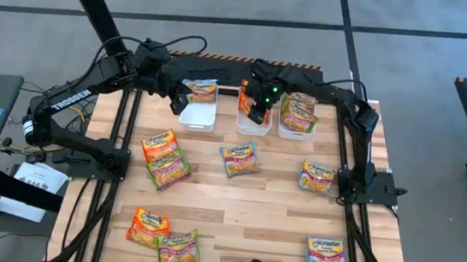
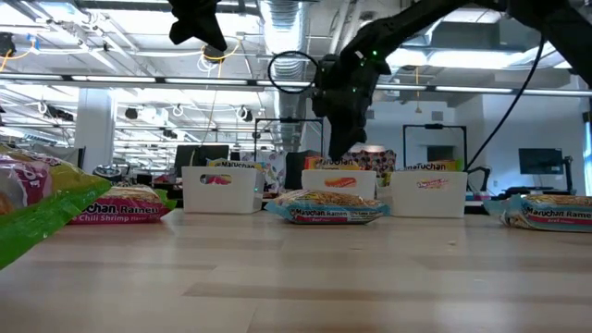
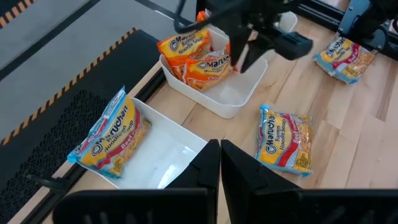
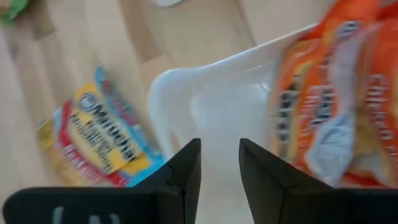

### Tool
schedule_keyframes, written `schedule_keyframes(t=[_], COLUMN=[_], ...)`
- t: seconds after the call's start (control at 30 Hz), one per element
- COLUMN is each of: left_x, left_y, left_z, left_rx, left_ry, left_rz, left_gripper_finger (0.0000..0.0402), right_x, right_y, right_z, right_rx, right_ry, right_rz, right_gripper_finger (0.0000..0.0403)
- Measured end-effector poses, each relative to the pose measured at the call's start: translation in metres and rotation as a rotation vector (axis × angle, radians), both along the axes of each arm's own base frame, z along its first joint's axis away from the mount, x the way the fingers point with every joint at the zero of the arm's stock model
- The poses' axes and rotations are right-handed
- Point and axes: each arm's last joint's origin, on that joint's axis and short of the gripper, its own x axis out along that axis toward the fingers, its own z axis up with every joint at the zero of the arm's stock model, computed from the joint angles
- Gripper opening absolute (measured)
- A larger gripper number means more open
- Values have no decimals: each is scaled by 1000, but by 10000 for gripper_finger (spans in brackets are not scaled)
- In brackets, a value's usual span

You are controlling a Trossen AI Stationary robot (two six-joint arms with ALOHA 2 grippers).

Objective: Sort Maruchan noodles
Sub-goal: Put the orange noodle pack into the middle white bin, then put the blue noodle pack into the left white bin

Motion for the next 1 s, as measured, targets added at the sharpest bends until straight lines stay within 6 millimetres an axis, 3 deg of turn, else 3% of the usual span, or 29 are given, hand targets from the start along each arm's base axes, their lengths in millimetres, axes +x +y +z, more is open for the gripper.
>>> schedule_keyframes(t=[0.17, 0.37, 0.57, 1.0], left_x=[0, 0, 0, -6], left_y=[0, 0, 0, -5], left_z=[0, 0, 0, -20], left_rx=[-9, -11, -40, -214], left_ry=[-6, -7, -21, 79], left_rz=[9, 10, 35, 78], left_gripper_finger=[0, 0, 0, 9], right_x=[-6, -15, -16, -15], right_y=[-13, -31, -33, -30], right_z=[-11, -11, -10, 41], right_rx=[-70, -110, -103, -36], right_ry=[13, -6, -6, -74], right_rz=[-64, -127, -136, -79], right_gripper_finger=[132, 132, 132, 132])
